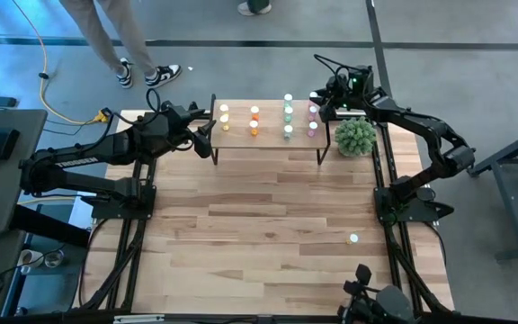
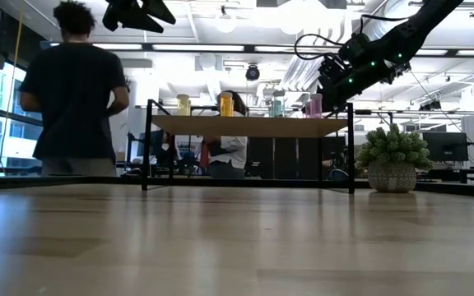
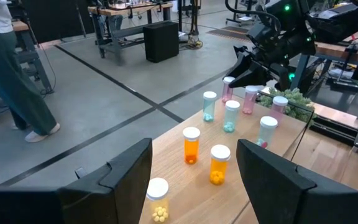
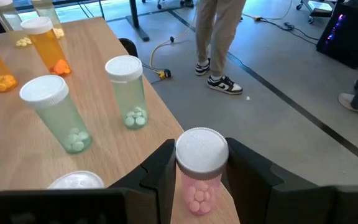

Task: Pick and place medicine bottles onto shelf by color
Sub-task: Put the pink pill bottle on the shelf aligned with the other pink pill bottles, then put the yellow pill bottle on the shelf aligned with the other yellow pill bottles

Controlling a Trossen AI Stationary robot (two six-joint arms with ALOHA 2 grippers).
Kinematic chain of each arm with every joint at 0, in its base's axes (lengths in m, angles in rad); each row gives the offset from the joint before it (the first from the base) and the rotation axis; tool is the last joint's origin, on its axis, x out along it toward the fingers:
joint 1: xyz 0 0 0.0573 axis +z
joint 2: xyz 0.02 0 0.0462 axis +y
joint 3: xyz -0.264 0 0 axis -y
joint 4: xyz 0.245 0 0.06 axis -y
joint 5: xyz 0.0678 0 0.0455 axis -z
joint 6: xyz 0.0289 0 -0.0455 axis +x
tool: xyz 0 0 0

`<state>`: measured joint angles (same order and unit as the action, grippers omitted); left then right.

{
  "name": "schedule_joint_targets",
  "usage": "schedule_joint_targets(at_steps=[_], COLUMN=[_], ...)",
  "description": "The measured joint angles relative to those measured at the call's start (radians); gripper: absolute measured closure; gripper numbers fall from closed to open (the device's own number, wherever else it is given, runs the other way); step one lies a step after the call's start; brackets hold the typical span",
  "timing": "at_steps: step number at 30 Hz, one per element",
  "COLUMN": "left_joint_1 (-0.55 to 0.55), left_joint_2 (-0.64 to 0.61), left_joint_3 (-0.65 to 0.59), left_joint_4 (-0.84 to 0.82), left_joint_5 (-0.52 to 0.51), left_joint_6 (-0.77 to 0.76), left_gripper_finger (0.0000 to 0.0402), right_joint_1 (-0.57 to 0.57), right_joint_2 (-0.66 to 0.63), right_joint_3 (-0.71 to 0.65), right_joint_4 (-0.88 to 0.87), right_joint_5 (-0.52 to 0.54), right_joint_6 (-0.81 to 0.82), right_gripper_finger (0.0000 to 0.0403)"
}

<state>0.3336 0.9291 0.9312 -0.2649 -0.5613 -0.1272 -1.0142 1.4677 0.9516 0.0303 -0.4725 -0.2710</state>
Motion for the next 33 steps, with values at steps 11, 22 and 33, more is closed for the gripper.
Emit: schedule_joint_targets(at_steps=[11,22,33], left_joint_1=[0.000,0.000,0.000], left_joint_2=[0.000,0.000,0.000], left_joint_3=[0.000,0.000,0.000], left_joint_4=[0.000,0.000,0.000], left_joint_5=[0.000,0.000,0.000], left_joint_6=[0.000,0.000,0.000], left_gripper_finger=[0.0177,0.0177,0.0177], right_joint_1=[0.000,0.000,0.000], right_joint_2=[0.004,0.002,0.002], right_joint_3=[-0.005,0.004,0.108], right_joint_4=[-0.028,-0.011,-0.069], right_joint_5=[-0.002,-0.003,-0.004], right_joint_6=[0.006,0.002,0.001], right_gripper_finger=[0.0261,0.0240,0.0240])
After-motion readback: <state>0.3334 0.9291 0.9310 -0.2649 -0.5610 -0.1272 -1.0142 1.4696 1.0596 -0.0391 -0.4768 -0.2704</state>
